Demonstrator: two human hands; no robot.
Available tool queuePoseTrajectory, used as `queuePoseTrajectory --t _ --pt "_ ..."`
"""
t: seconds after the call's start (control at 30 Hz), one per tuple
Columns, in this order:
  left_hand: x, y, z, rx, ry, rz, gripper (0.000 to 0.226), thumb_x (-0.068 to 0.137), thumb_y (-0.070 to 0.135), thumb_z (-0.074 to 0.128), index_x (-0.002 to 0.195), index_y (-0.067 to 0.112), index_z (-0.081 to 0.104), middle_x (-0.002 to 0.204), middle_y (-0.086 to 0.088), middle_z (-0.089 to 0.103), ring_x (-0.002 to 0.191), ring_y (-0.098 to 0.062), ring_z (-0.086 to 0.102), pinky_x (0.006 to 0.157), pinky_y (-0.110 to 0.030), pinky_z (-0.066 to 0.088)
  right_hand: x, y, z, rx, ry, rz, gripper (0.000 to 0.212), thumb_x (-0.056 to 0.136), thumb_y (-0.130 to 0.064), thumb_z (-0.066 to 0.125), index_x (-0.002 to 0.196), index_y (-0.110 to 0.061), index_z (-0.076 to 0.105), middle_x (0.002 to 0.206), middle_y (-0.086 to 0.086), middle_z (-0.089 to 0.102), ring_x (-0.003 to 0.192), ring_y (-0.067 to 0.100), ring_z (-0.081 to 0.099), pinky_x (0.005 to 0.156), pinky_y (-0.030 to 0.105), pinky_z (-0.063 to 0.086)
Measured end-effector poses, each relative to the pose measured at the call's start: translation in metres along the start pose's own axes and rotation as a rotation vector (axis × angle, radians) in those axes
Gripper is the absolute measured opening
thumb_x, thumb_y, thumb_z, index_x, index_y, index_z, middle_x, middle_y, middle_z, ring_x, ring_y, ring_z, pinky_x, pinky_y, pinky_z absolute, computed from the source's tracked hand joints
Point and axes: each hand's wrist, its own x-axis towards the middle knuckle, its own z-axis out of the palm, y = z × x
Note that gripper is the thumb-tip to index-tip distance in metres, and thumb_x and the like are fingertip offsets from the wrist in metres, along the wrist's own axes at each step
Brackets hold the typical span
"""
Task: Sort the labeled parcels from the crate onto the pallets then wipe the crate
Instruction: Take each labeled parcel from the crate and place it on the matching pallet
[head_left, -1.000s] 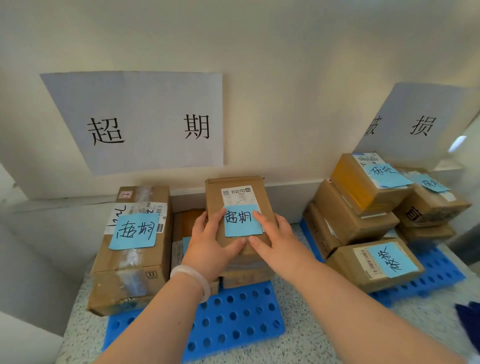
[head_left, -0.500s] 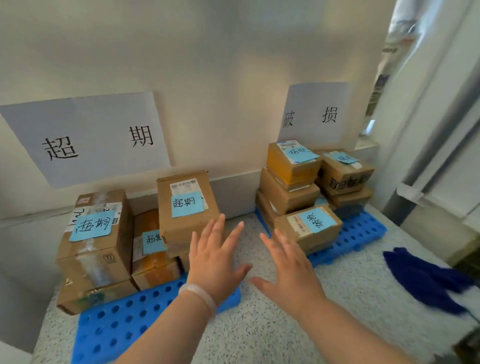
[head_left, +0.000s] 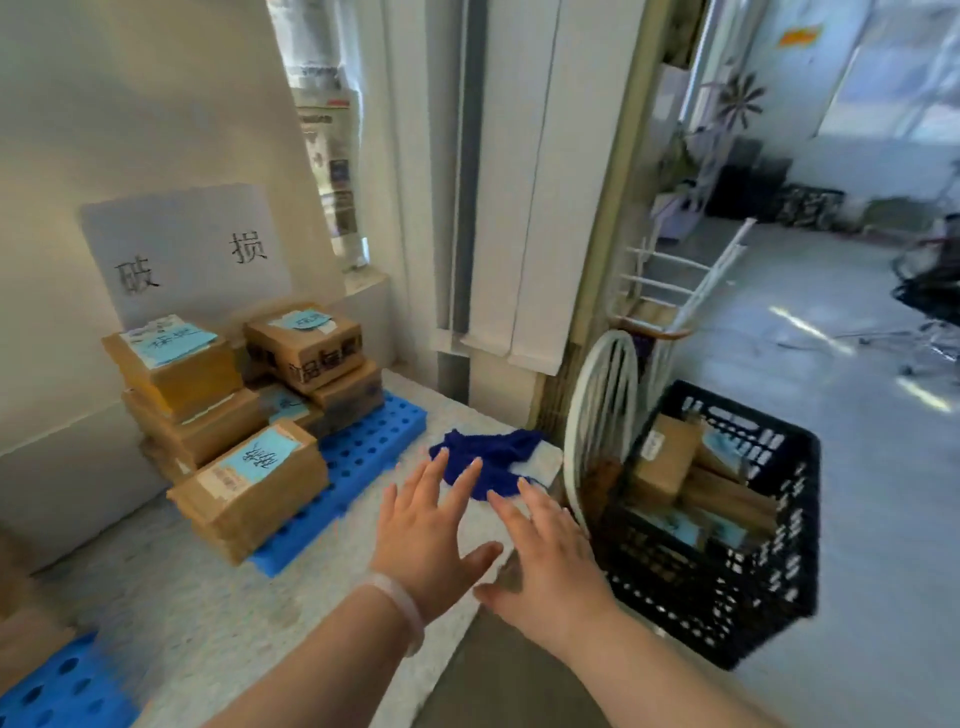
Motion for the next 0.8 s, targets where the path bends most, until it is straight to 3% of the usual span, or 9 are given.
queuePoseTrajectory --t 0.2,0.4,0.8 --pt "0.051 0.138 0.043 -0.07 -0.081 0.184 0.087 0.086 0.062 0.053 0.15 0.047 -0.003 0.163 0.006 -0.003 0.15 -0.018 -0.003 0.122 -0.044 0.0 -0.039 0.144 -0.052 0.063 0.108 0.217 0.091 0.083 -0.066 0.057 0.151 -0.045 0.001 0.162 -0.008 -0.01 0.149 0.018 -0.005 0.121 0.041 0.008" --pt "0.082 0.232 0.088 -0.077 -0.155 0.258 0.084 0.087 0.065 0.05 0.151 0.046 -0.002 0.163 0.005 0.0 0.149 -0.019 0.003 0.122 -0.045 0.01 -0.069 0.246 -0.077 0.109 0.083 0.391 0.089 0.085 -0.059 0.06 0.15 -0.046 0.0 0.162 -0.009 -0.009 0.15 0.021 -0.001 0.119 0.043 0.013" --pt "0.142 0.29 0.141 -0.103 -0.339 0.15 0.077 0.09 0.06 0.049 0.151 0.045 0.003 0.163 0.006 0.004 0.15 -0.02 0.005 0.12 -0.04 0.011 -0.047 0.341 -0.093 0.267 0.033 0.525 0.088 0.087 -0.055 0.06 0.152 -0.041 0.002 0.162 -0.009 -0.001 0.15 0.017 0.005 0.117 0.042 0.022"
